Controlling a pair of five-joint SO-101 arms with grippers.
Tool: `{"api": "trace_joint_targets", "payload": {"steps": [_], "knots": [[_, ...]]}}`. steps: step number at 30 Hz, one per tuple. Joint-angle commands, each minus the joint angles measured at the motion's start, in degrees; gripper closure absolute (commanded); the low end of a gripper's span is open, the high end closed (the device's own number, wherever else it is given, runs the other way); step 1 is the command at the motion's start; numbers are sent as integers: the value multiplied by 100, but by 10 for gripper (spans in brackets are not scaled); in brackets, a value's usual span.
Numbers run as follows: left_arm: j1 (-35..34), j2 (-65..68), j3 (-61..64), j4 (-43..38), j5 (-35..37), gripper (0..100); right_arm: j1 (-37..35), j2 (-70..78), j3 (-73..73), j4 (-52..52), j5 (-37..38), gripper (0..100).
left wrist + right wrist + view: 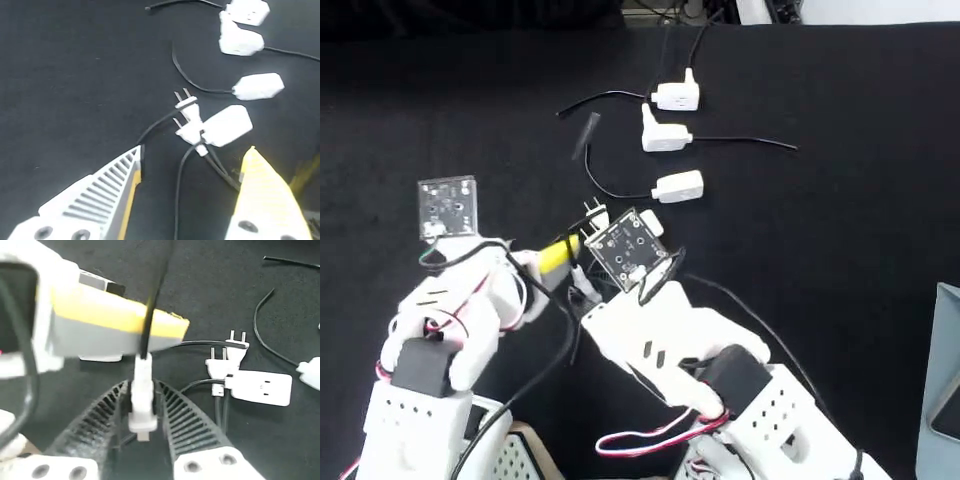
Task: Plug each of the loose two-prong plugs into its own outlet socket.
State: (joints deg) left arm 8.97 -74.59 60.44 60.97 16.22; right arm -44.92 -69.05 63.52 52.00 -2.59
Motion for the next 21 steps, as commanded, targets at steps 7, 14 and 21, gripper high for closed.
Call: {"api": "trace_joint_targets", "payload": {"steps": [7, 14, 21], "knots": [[725, -1345, -110, 290, -290, 690, -79, -84, 40, -132, -44, 987], [892, -2136, 629, 273, -853, 690, 123, -84, 31, -132, -44, 987], [989, -2127, 760, 281, -1187, 690, 193, -84, 22, -132, -44, 987]]}}
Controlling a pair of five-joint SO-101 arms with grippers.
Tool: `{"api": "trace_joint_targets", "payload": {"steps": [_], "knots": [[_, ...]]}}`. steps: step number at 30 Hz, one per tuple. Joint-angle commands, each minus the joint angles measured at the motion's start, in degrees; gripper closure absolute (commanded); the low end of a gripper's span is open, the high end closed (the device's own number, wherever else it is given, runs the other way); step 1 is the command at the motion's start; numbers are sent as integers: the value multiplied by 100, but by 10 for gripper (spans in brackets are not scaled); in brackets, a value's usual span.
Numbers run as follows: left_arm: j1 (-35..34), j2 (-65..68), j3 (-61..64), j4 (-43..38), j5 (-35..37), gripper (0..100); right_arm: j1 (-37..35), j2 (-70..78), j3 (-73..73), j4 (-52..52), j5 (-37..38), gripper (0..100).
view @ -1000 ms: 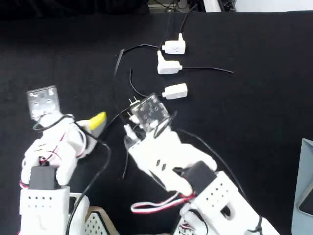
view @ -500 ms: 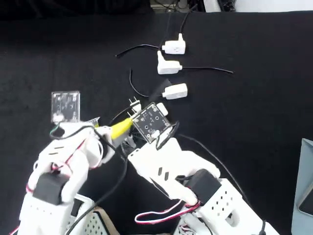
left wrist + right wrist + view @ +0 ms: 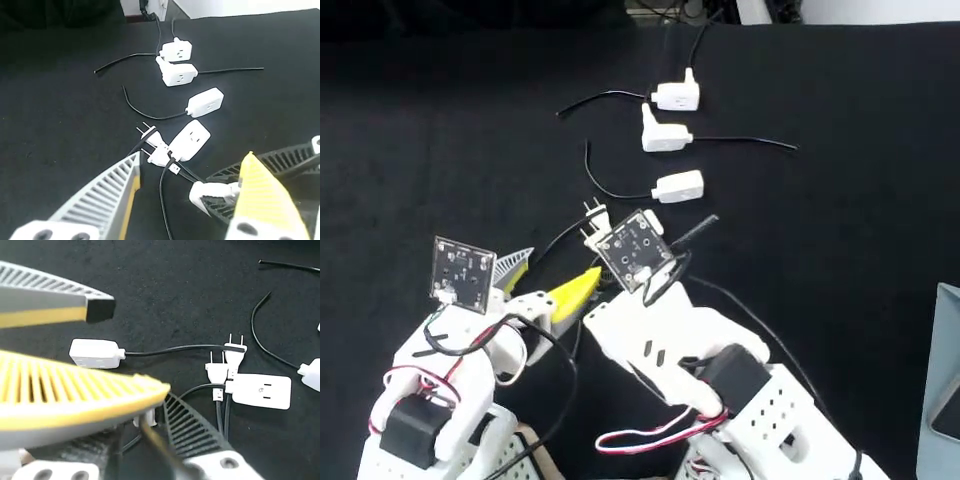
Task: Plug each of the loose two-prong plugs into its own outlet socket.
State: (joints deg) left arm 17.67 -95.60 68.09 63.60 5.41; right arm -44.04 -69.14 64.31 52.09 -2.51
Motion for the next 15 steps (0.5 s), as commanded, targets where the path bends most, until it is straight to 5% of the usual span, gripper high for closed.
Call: {"api": "trace_joint_targets", "payload": {"steps": [1, 8, 15], "knots": [[92, -26, -22, 9, -105, 690, 229, -75, -57, -132, -53, 987], [-840, 211, -145, -273, -141, 690, 1802, -75, -84, -281, 0, 987], [-866, 2549, -804, -730, -695, 690, 3182, -75, -259, -343, 114, 987]]}}
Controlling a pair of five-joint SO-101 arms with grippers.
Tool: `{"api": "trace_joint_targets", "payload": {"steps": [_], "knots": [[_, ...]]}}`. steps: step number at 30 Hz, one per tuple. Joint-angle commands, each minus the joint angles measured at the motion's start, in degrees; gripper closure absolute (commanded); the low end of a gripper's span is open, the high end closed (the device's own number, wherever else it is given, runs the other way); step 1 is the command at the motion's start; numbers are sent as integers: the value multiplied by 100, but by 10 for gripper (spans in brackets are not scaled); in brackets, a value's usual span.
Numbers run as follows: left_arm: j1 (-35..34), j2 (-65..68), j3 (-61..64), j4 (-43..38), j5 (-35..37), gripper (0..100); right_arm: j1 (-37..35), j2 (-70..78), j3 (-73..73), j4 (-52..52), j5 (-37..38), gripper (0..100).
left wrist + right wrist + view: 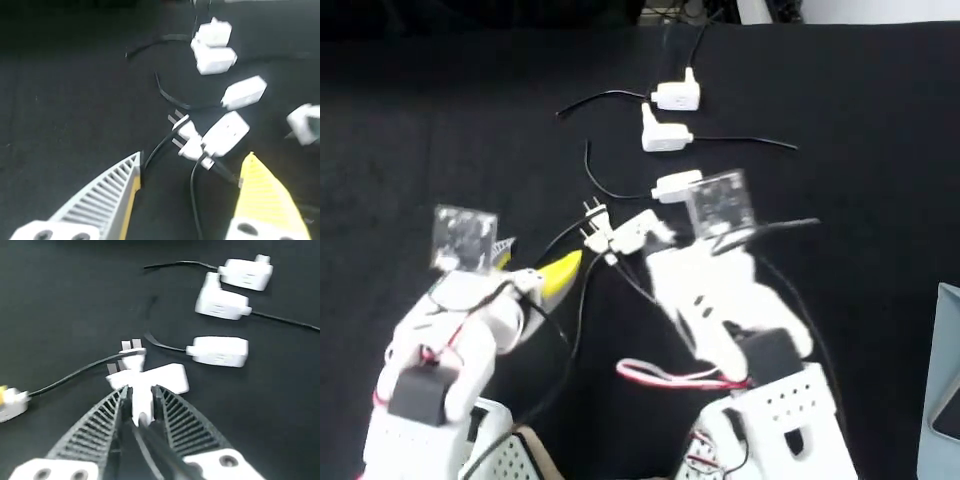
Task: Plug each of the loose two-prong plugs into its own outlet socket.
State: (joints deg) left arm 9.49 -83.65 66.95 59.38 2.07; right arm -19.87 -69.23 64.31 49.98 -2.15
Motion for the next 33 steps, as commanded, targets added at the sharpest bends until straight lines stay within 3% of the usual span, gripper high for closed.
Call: {"api": "trace_joint_targets", "payload": {"steps": [1, 9, 17, 33], "knots": [[-48, 1749, -892, -360, -510, 690, 932, -66, -286, -132, 79, 987], [-4, 4888, -2782, -809, -985, 685, 1618, -66, -321, -132, 88, 986], [804, 7587, -4382, -835, -1301, 684, 1732, -66, -303, -132, 88, 986], [1244, 10409, -6615, -835, -1301, 690, 2066, -66, -277, -132, 88, 986]]}}
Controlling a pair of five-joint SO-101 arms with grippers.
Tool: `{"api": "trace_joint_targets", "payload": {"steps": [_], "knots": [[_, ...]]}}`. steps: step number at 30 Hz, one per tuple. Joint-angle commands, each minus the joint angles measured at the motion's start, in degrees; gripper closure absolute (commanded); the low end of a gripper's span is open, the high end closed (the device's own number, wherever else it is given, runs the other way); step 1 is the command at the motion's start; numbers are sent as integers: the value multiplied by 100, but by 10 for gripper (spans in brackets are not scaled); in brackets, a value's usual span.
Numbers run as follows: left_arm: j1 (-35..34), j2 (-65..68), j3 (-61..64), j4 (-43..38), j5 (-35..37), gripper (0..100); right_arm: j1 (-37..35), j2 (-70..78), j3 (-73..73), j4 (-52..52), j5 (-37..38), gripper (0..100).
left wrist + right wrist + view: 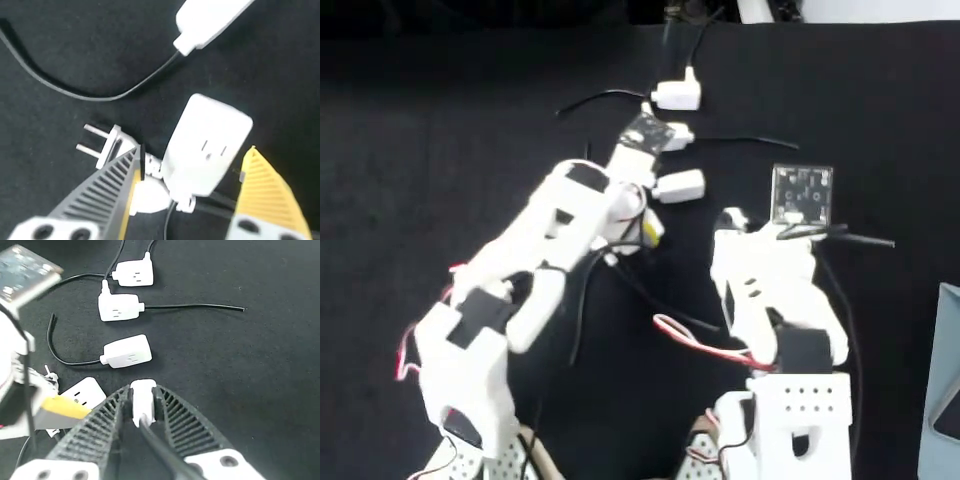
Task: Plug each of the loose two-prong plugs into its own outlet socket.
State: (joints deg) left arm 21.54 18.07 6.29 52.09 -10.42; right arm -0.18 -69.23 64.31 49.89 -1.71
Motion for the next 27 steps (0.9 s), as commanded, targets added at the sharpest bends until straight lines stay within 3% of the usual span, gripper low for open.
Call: {"api": "trace_joint_targets", "payload": {"steps": [1, 4, 10, 13, 27], "knots": [[40, 352, -620, -105, -44, 690, 97, -66, -277, -123, 44, 986], [-13, 571, -787, -105, -9, 697, 97, -66, -277, -123, 44, 986], [31, 457, -848, -9, -53, 913, 97, -66, -277, -123, 44, 986], [40, 176, -831, 352, -53, 974, 97, -66, -277, -123, 44, 986], [22, -2171, -796, 3235, -659, 971, 79, -66, -198, -123, 44, 986]]}}
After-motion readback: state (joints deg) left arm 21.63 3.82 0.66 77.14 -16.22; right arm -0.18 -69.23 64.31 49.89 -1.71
